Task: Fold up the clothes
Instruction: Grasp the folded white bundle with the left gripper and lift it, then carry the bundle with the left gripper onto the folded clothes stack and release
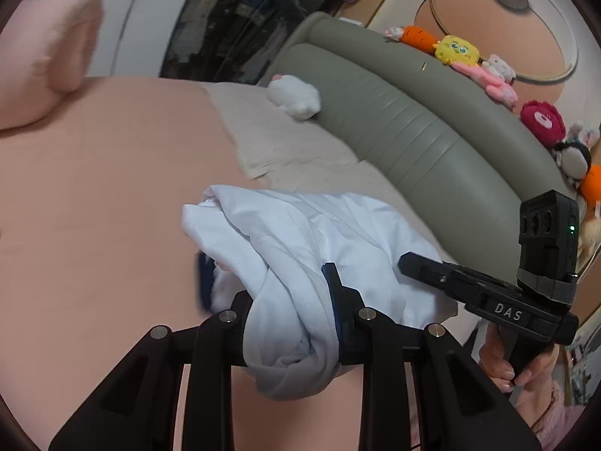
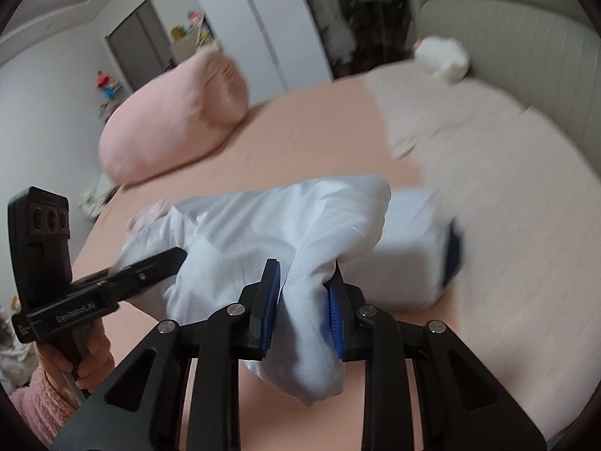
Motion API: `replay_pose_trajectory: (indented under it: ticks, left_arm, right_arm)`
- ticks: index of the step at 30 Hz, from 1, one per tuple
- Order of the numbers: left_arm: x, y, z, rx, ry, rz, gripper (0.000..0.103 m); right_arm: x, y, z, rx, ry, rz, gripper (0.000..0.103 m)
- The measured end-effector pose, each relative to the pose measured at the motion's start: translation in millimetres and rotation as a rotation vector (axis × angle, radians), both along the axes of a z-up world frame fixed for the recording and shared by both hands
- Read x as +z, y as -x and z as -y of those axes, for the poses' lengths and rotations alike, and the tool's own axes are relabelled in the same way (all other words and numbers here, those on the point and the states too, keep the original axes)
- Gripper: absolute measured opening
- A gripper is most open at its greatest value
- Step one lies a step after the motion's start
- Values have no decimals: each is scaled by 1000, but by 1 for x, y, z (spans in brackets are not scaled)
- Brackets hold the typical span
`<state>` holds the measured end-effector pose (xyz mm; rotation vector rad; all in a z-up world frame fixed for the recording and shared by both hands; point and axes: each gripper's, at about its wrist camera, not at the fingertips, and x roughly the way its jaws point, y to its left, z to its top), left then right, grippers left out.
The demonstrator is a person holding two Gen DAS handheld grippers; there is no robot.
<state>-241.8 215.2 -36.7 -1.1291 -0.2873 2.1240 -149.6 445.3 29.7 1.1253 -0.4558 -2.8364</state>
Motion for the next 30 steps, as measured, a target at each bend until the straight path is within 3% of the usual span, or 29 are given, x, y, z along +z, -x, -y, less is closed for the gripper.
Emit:
replay_pose_trajectory:
  ticks: [2, 5, 7, 8, 9, 10, 12, 14, 16, 19, 23, 24, 25, 26, 30]
  left_arm:
    - [-17, 22, -17, -2, 7, 32, 27]
    - [-42, 55, -43, -4, 18, 80, 31]
    - [-59, 77, -60, -6, 25, 112, 37]
    - [-67, 87, -69, -7, 29, 128, 52]
    - [-76, 98, -78, -8, 32, 144, 54]
    - [-74, 101, -78, -1, 23, 128, 54]
    - [-49, 90, -65, 29, -20, 30, 53]
    - [-24, 78, -51, 58, -63, -67, 50]
    - [-10, 70, -58, 8, -67, -104, 49]
    - [-15, 67, -95, -79, 51, -115, 43]
    - [-53, 82, -124, -58, 314, -83, 46]
    - [-60, 86, -120, -48, 326, -74, 50]
    - [-62, 89, -114, -39, 307, -57, 57]
    - [-63, 92, -108, -31, 283, -37, 57]
    - [-47, 91, -84, 23, 191, -15, 57]
  right_arm:
    - [1, 19, -29, -27, -2, -23, 24]
    - [-25, 44, -65, -51, -33, -15, 24]
    - [-66, 65, -84, -83, -85, 73, 24]
    - [-91, 69, -91, -101, -79, 152, 26]
    - [-113, 70, -98, -112, -50, 217, 28]
    - [-119, 65, -102, -116, -15, 211, 32]
    - [-111, 47, -111, -130, 39, 137, 36]
    - [-95, 37, -114, -167, 26, 75, 39]
    - [-78, 31, -113, -189, 6, 16, 41]
    - [-74, 46, -93, -125, -64, 18, 43]
    - [-106, 62, -77, -117, -176, 145, 41]
    - [-113, 64, -79, -129, -182, 167, 41]
    - [-118, 63, -85, -144, -164, 177, 43]
    - [-122, 62, -91, -155, -138, 184, 49]
    - [-114, 56, -110, -179, -48, 168, 52]
